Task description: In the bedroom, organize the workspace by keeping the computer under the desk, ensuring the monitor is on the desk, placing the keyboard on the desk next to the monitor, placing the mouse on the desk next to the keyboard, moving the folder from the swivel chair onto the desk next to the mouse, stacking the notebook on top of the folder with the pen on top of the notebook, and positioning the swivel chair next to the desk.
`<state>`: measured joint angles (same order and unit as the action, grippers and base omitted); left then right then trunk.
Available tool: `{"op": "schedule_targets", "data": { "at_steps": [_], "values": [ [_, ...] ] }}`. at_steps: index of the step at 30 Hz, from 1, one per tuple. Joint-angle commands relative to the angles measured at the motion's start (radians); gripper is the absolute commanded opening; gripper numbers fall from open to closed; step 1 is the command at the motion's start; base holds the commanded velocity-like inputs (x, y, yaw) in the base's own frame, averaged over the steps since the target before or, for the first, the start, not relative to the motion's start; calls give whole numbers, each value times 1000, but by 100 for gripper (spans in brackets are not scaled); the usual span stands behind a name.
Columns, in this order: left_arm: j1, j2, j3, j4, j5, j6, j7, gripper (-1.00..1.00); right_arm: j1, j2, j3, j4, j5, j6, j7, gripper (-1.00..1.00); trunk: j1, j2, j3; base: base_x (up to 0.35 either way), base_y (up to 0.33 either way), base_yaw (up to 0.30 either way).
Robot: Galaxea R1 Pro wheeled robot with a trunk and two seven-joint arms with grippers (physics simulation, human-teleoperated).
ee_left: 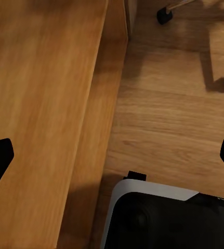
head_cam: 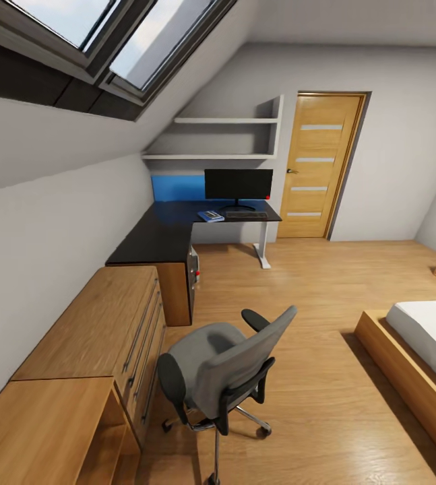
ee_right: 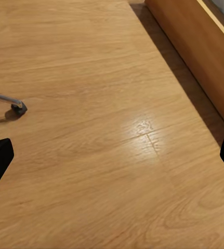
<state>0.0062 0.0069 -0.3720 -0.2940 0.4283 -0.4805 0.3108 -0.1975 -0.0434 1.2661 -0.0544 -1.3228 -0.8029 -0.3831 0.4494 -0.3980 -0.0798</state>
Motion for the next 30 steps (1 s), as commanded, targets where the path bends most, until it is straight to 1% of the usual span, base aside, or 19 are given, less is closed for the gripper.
{"op": "schedule_targets", "data": {
  "at_steps": [1,20,21,23,24,26,30],
  "values": [
    [0,1,-8,-2,4,-1,8,100,0,-1,8,-3,-3,0,-10,100,1,-2,-2,0,9,0],
    [0,2,-8,-5,3,-7,9,100,0,-1,7,-2,-4,1,-10,100,1,-2,-2,0,2,0],
    [0,-12,-6,-11,11,-1,16,100,0,-1,6,-2,-4,0,-10,100,4,-9,-5,0,0,0],
    [0,-18,-5,-11,17,0,16,100,0,-1,6,-2,-4,0,-10,100,12,-23,-11,0,0,0],
    [0,-23,-4,-11,29,0,16,100,0,-1,7,-2,-4,0,-10,100,16,-30,-14,0,0,0],
    [0,-23,-4,-11,36,0,15,100,0,-1,7,-2,-4,0,-10,100,24,-44,-21,0,0,0],
    [0,-26,-4,-11,41,-2,15,100,0,-1,7,-2,-4,1,-10,100,24,-44,-21,0,0,0]
  ]
}}
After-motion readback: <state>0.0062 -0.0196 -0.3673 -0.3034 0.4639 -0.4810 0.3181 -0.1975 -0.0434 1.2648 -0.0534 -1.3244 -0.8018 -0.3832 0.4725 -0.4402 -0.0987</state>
